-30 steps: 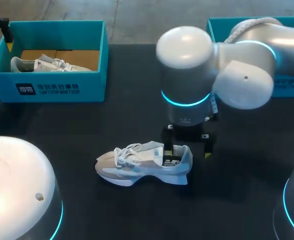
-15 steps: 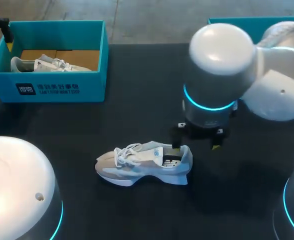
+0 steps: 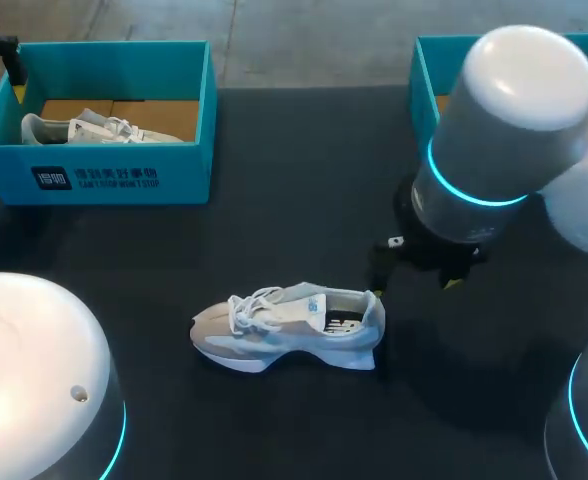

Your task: Take the shoe out of the shoebox, open the shoe tongue, remove and reinsert the insole, then place the shoe into the shoebox

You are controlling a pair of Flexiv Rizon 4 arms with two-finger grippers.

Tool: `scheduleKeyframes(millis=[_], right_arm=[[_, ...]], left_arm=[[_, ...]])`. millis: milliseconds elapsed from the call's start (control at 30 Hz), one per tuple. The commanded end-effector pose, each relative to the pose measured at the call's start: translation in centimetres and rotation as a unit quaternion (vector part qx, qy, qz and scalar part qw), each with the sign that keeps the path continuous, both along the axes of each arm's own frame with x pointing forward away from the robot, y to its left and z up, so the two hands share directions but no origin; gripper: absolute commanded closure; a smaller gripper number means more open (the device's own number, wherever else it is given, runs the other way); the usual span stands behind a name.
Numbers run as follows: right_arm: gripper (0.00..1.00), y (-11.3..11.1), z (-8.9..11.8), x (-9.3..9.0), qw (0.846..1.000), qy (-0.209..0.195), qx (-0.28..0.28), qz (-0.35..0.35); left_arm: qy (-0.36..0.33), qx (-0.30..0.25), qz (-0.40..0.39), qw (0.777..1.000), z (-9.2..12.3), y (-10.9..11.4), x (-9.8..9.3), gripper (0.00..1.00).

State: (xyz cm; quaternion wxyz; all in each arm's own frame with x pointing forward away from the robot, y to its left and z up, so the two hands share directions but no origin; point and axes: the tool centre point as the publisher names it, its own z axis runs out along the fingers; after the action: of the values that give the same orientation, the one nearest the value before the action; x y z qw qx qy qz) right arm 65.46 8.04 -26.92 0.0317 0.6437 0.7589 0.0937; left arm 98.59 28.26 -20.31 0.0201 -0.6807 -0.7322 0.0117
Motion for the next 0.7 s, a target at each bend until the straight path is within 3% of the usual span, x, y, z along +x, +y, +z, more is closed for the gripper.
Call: scheduleKeyframes(millis=[33, 100, 233, 433, 500, 633, 700], right_arm=[[0.0, -0.2, -0.4, 0.0, 0.998, -0.009, 0.056, 0.027], [0.0, 0.0, -0.4, 0.2, 0.989, -0.025, 0.12, 0.081], [0.0, -0.7, -0.7, 0.6, 0.977, -0.039, 0.155, 0.139], [0.0, -2.7, -0.8, 1.0, 0.946, -0.083, 0.236, 0.208], [0.0, -3.1, -0.9, 1.2, 0.943, -0.085, 0.228, 0.226], [0.0, -4.2, -0.5, 1.6, 0.918, -0.103, 0.268, 0.274], [0.0, -4.6, -0.4, 1.8, 0.912, -0.1, 0.265, 0.296]], left_arm=[[-0.001, 0.001, -0.001, 1.0, 0.0, 0.1, -0.1, 0.0], [-0.001, 0.001, -0.001, 1.0, 0.0, 0.1, -0.1, 0.0], [-0.001, 0.001, -0.001, 1.0, 0.0, 0.1, -0.1, 0.0], [-0.001, 0.001, -0.001, 1.0, 0.0, 0.1, -0.1, 0.0], [-0.001, 0.001, -0.001, 1.0, 0.0, 0.1, -0.1, 0.0], [-0.001, 0.001, -0.001, 1.0, 0.0, 0.1, -0.1, 0.0], [-0.001, 0.001, -0.001, 1.0, 0.0, 0.1, -0.1, 0.0]])
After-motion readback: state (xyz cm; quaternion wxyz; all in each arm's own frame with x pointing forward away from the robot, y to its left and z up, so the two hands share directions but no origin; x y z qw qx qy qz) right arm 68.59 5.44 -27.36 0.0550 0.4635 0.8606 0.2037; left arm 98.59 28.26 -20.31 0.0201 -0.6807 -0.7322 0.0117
